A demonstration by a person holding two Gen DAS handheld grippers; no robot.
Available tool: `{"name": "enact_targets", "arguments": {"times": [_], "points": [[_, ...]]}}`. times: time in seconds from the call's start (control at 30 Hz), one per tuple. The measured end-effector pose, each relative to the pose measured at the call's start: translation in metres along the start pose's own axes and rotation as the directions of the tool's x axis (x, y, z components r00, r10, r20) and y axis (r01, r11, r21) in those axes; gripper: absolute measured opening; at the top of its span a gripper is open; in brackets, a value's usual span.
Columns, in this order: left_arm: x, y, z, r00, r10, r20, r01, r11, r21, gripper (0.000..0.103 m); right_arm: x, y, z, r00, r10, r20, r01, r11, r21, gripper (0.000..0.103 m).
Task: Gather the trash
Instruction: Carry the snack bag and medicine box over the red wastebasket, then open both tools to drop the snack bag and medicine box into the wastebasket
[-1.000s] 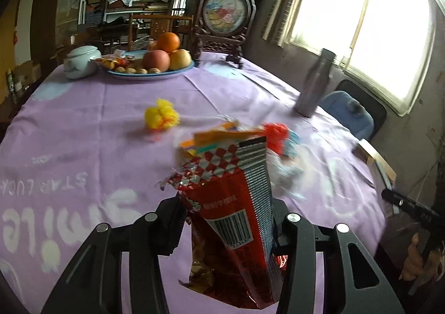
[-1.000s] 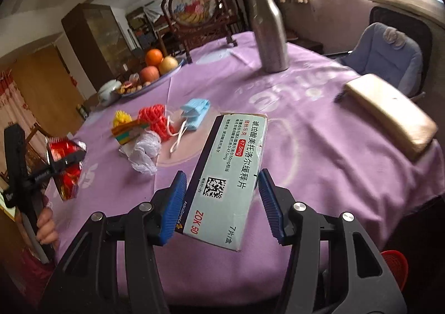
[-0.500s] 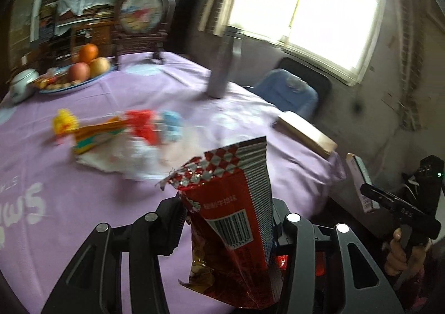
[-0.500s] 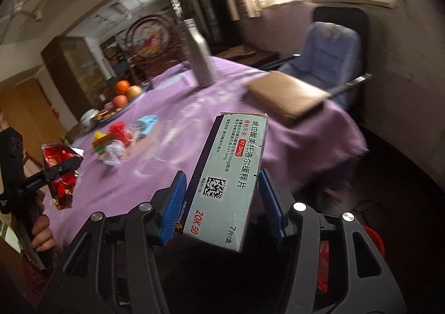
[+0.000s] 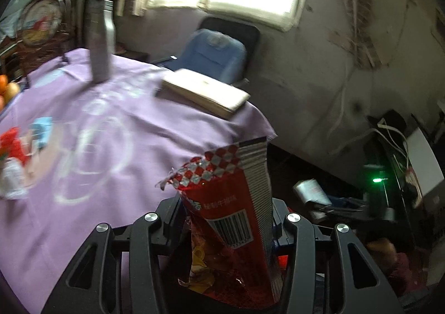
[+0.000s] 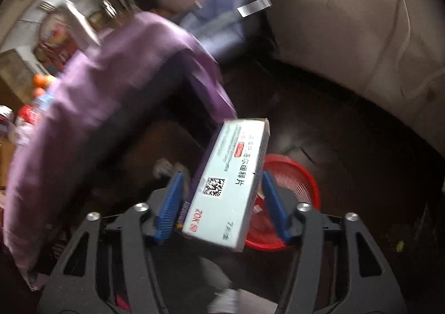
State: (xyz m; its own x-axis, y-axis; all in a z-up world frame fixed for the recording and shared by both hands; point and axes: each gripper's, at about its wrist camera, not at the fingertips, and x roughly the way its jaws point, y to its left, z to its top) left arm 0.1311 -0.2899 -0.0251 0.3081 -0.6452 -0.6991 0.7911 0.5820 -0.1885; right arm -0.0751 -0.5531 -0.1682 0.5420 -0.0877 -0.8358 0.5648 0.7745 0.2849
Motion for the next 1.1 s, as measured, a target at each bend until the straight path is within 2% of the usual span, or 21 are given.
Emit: {"name": "enact_targets", "arguments": {"times": [0.03, 0.07, 0.13, 0.27, 0.43, 0.63, 0.67, 0.7, 0.8, 0.9, 1.1], "points": [[0.008, -0.004, 0.0, 1.0, -0.009, -0.015, 0.009, 1.0, 0.008, 0.047, 0.007, -0.007, -0.002, 1.0, -0.002, -0.023, 0.002, 1.0, 0.015, 0.075], [0.017, -0.013, 0.0, 0.999, -0.018, -0.034, 0.019, 1.0, 0.019, 0.047, 0.017, -0.018, -0.005, 0.999, 0.005, -0.053, -0.003, 0.999, 0.048, 0.075], [0.039, -0.028, 0.001, 0.997, -0.034, -0.075, 0.037, 0.998, 0.046, 0.047, 0.02, -0.034, -0.007, 0.998, 0.031, -0.057, -0.025, 0.995, 0.098, 0.075], [0.078, -0.059, -0.002, 0.986, -0.069, -0.15, 0.083, 0.992, 0.091, 0.047, 0.007, -0.062, -0.004, 0.999, 0.041, 0.009, -0.041, 0.984, 0.172, 0.081], [0.133, -0.099, -0.011, 0.963, -0.104, -0.25, 0.143, 0.979, 0.144, 0.047, -0.008, -0.099, -0.006, 0.996, 0.04, 0.075, -0.059, 0.959, 0.276, 0.081], [0.19, -0.142, -0.023, 0.931, -0.104, -0.35, 0.184, 0.962, 0.203, 0.048, -0.008, -0.132, -0.013, 0.996, 0.031, 0.086, -0.058, 0.94, 0.337, 0.081], [0.197, -0.149, -0.025, 0.927, -0.104, -0.36, 0.189, 0.959, 0.209, 0.053, -0.006, -0.135, -0.014, 0.996, 0.03, 0.084, -0.057, 0.939, 0.34, 0.081], [0.205, -0.155, -0.026, 0.922, -0.105, -0.373, 0.196, 0.957, 0.215, 0.062, -0.004, -0.137, -0.015, 0.996, 0.031, 0.081, -0.057, 0.938, 0.343, 0.081], [0.216, -0.166, -0.03, 0.921, -0.094, -0.378, 0.193, 0.953, 0.232, 0.074, -0.002, -0.143, -0.017, 0.996, 0.042, 0.077, -0.066, 0.934, 0.35, 0.081], [0.225, -0.17, -0.033, 0.919, -0.079, -0.387, 0.182, 0.955, 0.236, 0.081, -0.001, -0.149, -0.019, 0.996, 0.04, 0.08, -0.066, 0.934, 0.352, 0.081], [0.229, -0.165, -0.03, 0.922, -0.05, -0.385, 0.144, 0.964, 0.221, 0.083, 0.0, -0.156, -0.024, 0.995, 0.043, 0.084, -0.071, 0.927, 0.368, 0.081]]}}
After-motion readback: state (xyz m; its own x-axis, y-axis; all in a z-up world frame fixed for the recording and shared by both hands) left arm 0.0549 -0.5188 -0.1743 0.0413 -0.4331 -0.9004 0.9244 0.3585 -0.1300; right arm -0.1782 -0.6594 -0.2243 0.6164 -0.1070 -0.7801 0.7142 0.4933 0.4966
